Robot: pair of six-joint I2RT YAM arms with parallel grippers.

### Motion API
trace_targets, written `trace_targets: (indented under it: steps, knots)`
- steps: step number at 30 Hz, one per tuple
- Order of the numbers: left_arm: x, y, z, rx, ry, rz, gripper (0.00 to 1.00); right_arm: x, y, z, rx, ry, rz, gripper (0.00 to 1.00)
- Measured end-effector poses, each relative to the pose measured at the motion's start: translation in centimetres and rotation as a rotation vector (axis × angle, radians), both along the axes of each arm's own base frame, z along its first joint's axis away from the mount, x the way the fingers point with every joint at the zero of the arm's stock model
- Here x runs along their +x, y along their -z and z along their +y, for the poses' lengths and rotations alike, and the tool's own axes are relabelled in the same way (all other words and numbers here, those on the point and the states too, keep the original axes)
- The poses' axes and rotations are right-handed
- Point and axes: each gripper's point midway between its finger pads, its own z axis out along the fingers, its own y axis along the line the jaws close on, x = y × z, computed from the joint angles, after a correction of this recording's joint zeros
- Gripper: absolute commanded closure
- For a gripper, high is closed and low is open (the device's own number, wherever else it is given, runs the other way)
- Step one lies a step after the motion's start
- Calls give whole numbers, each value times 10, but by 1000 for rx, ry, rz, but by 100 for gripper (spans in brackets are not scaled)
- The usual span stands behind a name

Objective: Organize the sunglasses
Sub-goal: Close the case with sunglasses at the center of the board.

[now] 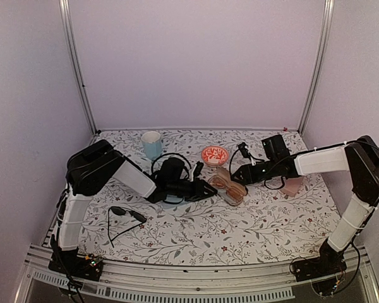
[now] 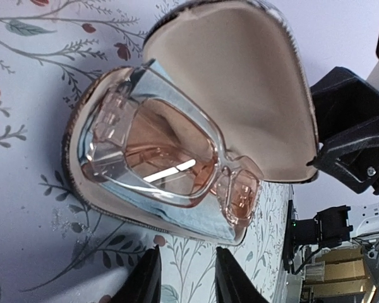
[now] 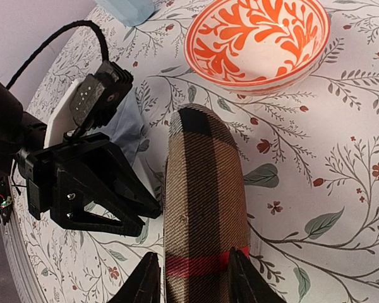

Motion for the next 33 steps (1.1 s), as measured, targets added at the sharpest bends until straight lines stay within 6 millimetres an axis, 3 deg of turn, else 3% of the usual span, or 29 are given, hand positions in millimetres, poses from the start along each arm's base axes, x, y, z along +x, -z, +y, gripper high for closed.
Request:
trace_targets:
  steps: [11,33]
  knots:
    - [3,0,-4,-6,-5,3,80,-3,2,8,-49,13,-33,68]
    - [1,-5,-2,-58,-16,-14,85,-6,1,27,-150,70,-116,70]
